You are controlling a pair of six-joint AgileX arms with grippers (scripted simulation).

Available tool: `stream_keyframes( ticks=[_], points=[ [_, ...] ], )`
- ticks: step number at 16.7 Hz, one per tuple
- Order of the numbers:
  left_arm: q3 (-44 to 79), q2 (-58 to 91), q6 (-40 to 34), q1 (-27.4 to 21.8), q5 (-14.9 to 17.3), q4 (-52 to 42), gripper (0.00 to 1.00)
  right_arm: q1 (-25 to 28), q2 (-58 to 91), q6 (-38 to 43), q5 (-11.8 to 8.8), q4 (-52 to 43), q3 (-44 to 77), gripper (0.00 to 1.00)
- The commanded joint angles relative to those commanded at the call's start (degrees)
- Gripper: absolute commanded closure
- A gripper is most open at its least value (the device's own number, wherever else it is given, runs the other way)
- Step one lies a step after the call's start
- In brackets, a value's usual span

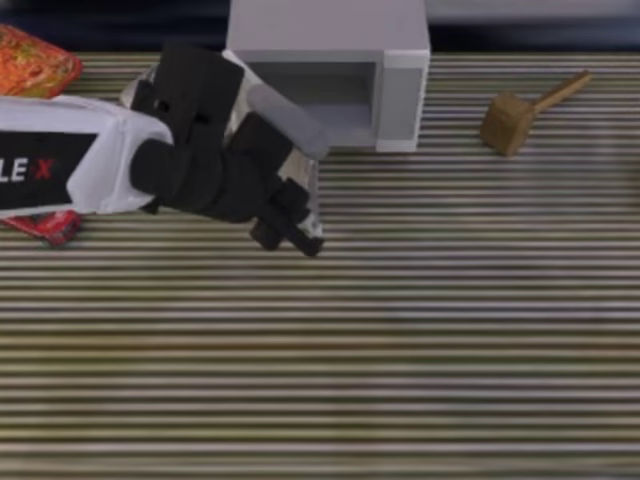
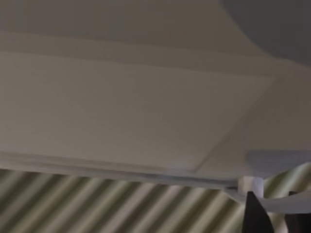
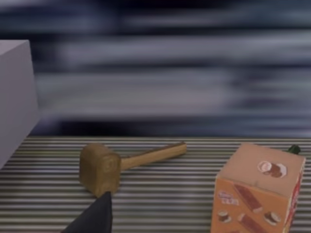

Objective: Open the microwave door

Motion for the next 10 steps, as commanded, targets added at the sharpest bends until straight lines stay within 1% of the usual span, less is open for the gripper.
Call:
stream_keyframes(
  ticks=[5,10],
  points=[
    [-0.26,-0.44,2.75,1.40,1.70,-0.73,1.00,0.00,0.00,0.00,0.00,0.00,0.00,0.00],
    [-0.27,-0.44,2.82,1.43,1.73,-0.75,1.00,0.00,0.00,0.00,0.00,0.00,0.00,0.00]
  ],
)
